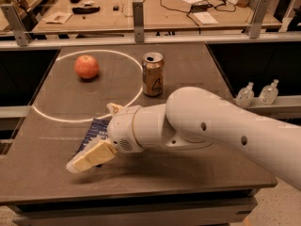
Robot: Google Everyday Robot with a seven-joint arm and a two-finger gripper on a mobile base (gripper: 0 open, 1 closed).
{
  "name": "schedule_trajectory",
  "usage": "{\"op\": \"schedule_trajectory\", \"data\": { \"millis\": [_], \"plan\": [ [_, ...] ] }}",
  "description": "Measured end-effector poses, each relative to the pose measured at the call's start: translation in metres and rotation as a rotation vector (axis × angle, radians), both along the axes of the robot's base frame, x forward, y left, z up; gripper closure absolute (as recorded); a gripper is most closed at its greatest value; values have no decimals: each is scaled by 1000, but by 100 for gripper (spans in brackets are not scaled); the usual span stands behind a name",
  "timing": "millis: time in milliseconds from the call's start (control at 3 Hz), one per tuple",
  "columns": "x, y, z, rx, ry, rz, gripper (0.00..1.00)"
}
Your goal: Move rxbar blueberry near apple
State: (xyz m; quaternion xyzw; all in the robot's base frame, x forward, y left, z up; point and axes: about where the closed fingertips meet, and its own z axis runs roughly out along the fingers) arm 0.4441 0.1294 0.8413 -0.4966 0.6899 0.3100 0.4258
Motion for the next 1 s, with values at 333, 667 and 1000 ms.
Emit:
{"op": "schedule_trajectory", "data": {
  "millis": [333,667,1000],
  "plan": [
    [4,3,-8,-13,-33,45,0],
    [6,-3,-18,-46,-51,77,0],
    [4,-9,-25,-82,-56,95,0]
  ]
}}
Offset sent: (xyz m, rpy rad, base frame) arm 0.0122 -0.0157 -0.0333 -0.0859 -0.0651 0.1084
